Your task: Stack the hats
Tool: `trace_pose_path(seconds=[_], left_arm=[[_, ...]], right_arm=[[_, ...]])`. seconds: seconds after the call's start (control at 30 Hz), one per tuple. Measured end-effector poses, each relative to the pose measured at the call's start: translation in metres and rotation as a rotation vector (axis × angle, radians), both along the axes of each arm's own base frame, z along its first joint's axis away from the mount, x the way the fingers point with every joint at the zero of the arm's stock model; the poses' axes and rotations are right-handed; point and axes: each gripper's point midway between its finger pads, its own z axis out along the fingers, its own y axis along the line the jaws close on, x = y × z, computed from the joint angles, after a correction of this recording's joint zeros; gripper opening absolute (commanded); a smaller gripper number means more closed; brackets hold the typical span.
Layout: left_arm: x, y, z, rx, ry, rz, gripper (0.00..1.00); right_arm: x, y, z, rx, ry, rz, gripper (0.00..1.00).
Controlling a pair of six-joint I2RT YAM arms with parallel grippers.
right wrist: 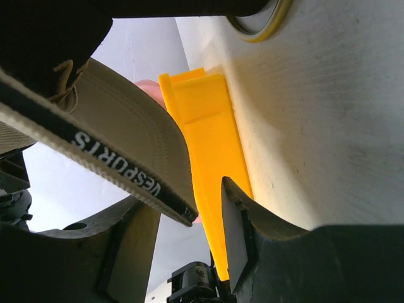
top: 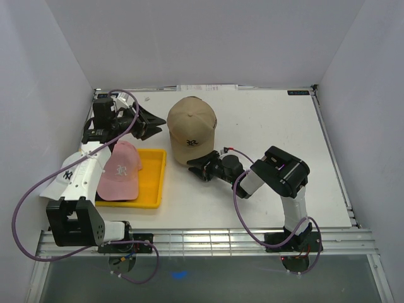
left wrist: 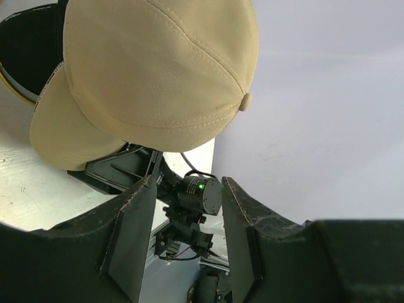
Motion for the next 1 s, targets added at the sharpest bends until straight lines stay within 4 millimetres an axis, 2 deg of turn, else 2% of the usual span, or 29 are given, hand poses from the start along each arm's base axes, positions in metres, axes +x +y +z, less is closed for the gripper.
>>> trace_pose_path(seconds=[0.23,0.6,1.0], left_arm=[[-0.01,0.0,0.007,-0.001,-0.025,0.001,0.56],[-0.025,0.0,0.01,-0.009,-0.035,0.009,0.56],[-0.038,0.001,0.004,-0.013,-0.022,0.03,0.56]], right_arm=[[0.002,0.002,-0.003,-0.007,0.014,0.015,0.52],[0.001,0.0,-0.011,-0.031,0.043,0.026,0.66],[0.006,0.0,-0.017,-0.069,0.062,0.037,0.66]])
